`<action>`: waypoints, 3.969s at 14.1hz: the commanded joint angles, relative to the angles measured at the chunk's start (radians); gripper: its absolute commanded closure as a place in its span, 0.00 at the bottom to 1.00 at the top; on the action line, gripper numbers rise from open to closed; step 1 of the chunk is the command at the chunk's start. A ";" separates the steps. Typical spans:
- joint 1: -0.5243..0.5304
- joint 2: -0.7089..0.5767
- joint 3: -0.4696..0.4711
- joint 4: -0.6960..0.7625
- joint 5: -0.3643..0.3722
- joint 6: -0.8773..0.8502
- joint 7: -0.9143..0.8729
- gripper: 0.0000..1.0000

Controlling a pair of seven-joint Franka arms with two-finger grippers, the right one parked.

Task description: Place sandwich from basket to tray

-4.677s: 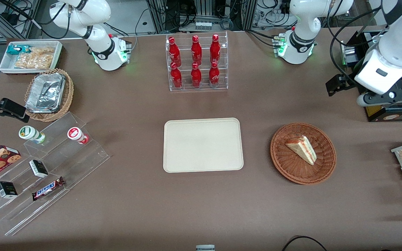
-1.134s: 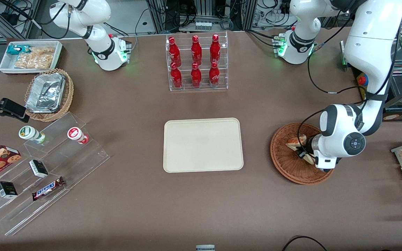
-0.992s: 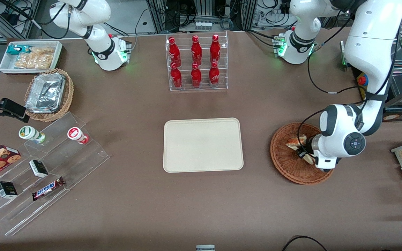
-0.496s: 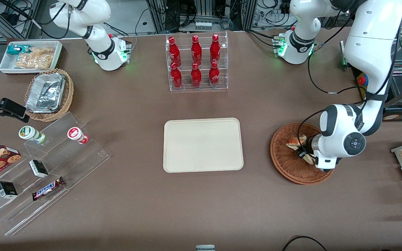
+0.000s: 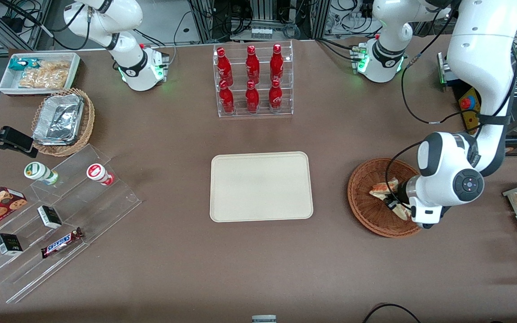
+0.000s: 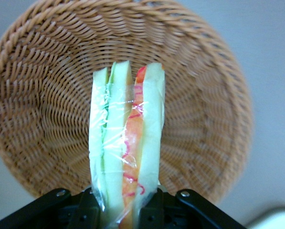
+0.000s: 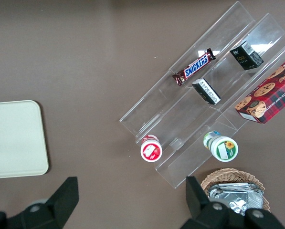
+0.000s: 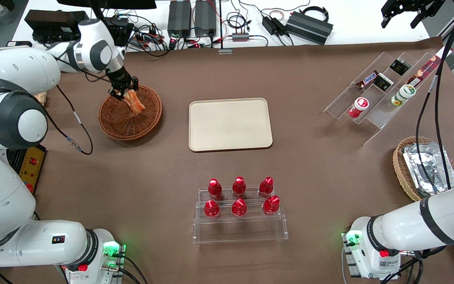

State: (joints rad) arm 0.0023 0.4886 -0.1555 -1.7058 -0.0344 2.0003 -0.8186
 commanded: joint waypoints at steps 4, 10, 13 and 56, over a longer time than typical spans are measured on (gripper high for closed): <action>-0.137 -0.015 0.001 0.193 -0.008 -0.181 -0.013 0.85; -0.373 0.025 0.001 0.215 0.002 -0.158 -0.002 0.85; -0.468 0.068 0.001 0.224 0.002 -0.127 0.044 0.83; -0.111 -0.319 0.062 0.236 0.110 -0.535 0.492 0.00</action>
State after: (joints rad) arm -0.1389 0.2544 -0.0828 -1.4262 0.0764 1.5144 -0.3572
